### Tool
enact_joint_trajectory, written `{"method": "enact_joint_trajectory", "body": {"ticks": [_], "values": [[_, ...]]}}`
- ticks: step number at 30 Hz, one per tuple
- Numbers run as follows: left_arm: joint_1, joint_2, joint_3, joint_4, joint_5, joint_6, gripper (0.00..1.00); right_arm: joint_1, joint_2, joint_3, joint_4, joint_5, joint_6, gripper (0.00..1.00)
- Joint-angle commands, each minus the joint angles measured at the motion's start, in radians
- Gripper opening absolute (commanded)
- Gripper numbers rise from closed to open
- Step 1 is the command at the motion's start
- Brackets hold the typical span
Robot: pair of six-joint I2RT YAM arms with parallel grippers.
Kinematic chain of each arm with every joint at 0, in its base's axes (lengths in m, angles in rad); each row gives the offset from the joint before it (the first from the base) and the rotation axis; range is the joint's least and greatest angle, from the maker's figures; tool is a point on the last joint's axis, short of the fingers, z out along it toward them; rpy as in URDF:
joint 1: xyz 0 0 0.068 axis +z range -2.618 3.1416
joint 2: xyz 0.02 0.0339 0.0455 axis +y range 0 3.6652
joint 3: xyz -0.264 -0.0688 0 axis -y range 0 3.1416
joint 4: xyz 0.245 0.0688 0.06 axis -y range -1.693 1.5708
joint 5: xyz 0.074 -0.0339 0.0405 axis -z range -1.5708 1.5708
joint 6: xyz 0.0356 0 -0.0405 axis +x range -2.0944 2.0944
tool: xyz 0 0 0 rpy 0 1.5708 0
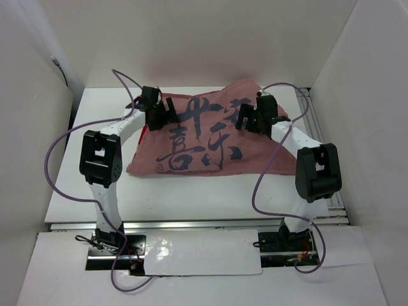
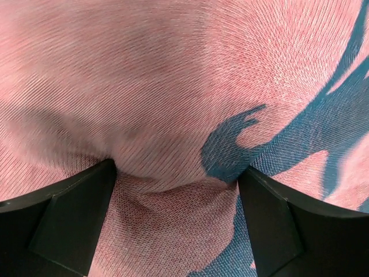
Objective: Put the pillow into the pillowcase
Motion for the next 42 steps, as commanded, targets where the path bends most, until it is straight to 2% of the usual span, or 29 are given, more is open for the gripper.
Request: {"method": "enact_joint_trajectory", "body": {"ticks": [1, 5, 6, 9, 10, 12, 13, 16, 20, 25, 29, 31, 36, 41, 42], "values": [[0.026, 0.014, 0.074, -0.033, -0.016, 0.033, 0.99, -0.042, -0.01, 0.088, -0.042, -0.051, -0.003, 1.0], [0.044, -0.151, 0.019, -0.065, -0.128, 0.045, 0.99, -0.063, -0.037, 0.168, -0.043, -0.082, -0.015, 1.0], [0.07, -0.236, -0.004, -0.074, -0.164, 0.03, 0.99, -0.064, -0.062, 0.168, -0.043, -0.082, -0.015, 1.0], [0.118, -0.376, -0.146, -0.137, -0.272, -0.048, 0.99, -0.082, -0.112, 0.138, -0.043, -0.082, -0.015, 1.0], [0.132, -0.466, -0.239, -0.162, -0.298, -0.105, 0.99, -0.082, -0.158, 0.121, -0.053, -0.071, 0.004, 1.0], [0.177, -0.553, -0.347, -0.222, -0.356, -0.195, 0.99, -0.105, -0.23, 0.054, -0.053, -0.058, 0.018, 1.0], [0.19, -0.632, -0.454, -0.232, -0.367, -0.221, 0.99, -0.105, -0.256, 0.031, -0.053, -0.048, 0.037, 1.0], [0.254, -0.723, -0.636, -0.227, -0.334, -0.278, 0.99, -0.142, -0.35, -0.049, -0.078, -0.01, 0.084, 1.0], [0.265, -0.811, -0.795, -0.125, -0.245, -0.265, 0.96, -0.18, -0.453, -0.149, -0.104, 0.077, 0.144, 1.0], [0.265, -0.832, -0.878, -0.003, -0.183, -0.254, 0.89, -0.228, -0.527, -0.207, -0.159, 0.101, 0.175, 1.0], [0.265, -0.852, -1.014, 0.218, -0.155, -0.269, 0.89, -0.29, -0.539, -0.252, -0.22, 0.119, 0.164, 1.0], [0.265, -0.833, -1.015, 0.266, -0.174, -0.283, 0.89, -0.3, -0.539, -0.252, -0.25, 0.119, 0.164, 1.0], [0.265, -0.672, -0.947, 0.266, -0.194, -0.303, 0.83, -0.335, -0.574, -0.293, -0.271, 0.101, 0.153, 1.0], [0.265, -0.544, -0.901, 0.303, -0.171, -0.315, 0.64, -0.353, -0.583, -0.324, -0.28, 0.134, 0.153, 1.0], [0.265, -0.527, -0.88, 0.303, -0.171, -0.315, 0.55, -0.353, -0.583, -0.324, -0.28, 0.134, 0.153, 1.0]]}}
